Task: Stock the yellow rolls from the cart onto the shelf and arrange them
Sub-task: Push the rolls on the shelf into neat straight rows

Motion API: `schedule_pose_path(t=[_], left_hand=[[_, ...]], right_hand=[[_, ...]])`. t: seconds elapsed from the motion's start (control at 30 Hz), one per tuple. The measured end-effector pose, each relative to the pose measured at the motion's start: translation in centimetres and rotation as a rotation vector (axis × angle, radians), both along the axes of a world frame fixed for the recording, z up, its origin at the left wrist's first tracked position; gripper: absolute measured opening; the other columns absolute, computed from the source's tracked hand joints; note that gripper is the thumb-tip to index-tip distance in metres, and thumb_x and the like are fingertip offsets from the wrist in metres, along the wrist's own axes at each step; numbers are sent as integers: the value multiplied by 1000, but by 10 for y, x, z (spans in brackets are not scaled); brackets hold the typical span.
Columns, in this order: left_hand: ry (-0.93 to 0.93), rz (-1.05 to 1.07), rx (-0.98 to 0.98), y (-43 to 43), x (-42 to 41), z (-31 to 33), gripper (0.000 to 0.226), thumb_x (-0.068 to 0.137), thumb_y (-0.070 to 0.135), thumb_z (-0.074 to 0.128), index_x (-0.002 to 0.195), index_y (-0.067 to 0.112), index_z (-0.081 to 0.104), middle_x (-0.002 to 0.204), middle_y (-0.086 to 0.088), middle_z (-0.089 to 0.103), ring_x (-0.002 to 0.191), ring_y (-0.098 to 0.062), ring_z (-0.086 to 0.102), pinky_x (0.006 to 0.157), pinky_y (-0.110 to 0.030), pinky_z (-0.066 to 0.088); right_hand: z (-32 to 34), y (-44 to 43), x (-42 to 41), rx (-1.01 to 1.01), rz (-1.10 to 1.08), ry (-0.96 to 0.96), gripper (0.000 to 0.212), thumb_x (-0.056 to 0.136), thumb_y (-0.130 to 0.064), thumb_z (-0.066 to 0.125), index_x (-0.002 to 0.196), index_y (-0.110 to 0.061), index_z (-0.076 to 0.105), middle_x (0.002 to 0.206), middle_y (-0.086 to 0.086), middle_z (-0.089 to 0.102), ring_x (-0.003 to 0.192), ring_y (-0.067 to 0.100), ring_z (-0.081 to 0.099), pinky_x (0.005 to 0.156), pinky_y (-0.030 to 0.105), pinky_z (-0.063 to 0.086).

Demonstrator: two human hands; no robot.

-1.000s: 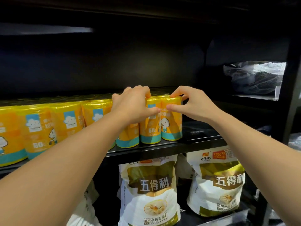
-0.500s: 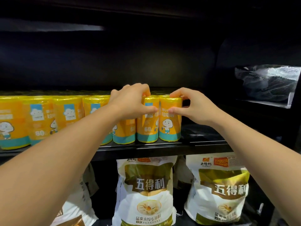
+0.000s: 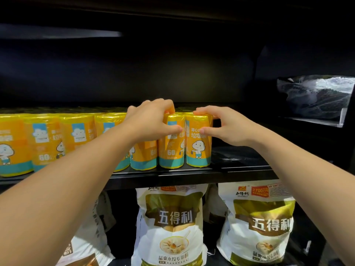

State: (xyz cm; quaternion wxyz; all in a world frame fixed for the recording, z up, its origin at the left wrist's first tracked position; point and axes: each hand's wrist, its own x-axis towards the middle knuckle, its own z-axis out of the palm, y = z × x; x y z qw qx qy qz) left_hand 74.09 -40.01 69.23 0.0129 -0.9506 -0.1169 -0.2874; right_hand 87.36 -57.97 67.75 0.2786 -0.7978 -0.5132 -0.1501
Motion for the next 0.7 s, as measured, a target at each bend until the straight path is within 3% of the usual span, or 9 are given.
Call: schedule_pose_path(t=[0.1, 0.3, 0.53, 0.7], left_hand=[[0, 2, -1, -1, 0, 0, 54, 83, 63, 61, 126, 32, 49, 130, 7, 54, 121, -20, 49, 98, -49, 38], [9, -6, -4, -2, -1, 1, 54, 84, 62, 61, 127, 31, 49, 131, 6, 54, 121, -20, 50, 98, -51, 39], [14, -6, -11, -4, -3, 2, 55, 84, 61, 62, 128, 30, 50, 131, 5, 53, 121, -20, 50, 98, -50, 41], [29, 11, -29, -5, -5, 3, 54, 84, 61, 62, 129, 32, 50, 130, 1, 51, 119, -20, 50, 100, -50, 43]], right_hand=[[1, -1, 1, -22, -16, -26, 54, 95, -25, 64, 145, -28, 44, 156, -12, 34, 137, 12, 39, 103, 30, 43], [4, -3, 2, -59, -5, 11, 51, 95, -23, 63, 141, -30, 43, 137, -7, 52, 124, 11, 52, 93, 27, 50], [4, -4, 0, -69, 18, 61, 62, 96, -21, 61, 150, -32, 34, 141, -9, 49, 125, 11, 51, 97, 31, 51], [2, -3, -1, -63, 24, 71, 57, 97, -21, 60, 148, -32, 38, 140, -8, 51, 126, 13, 52, 100, 35, 52]])
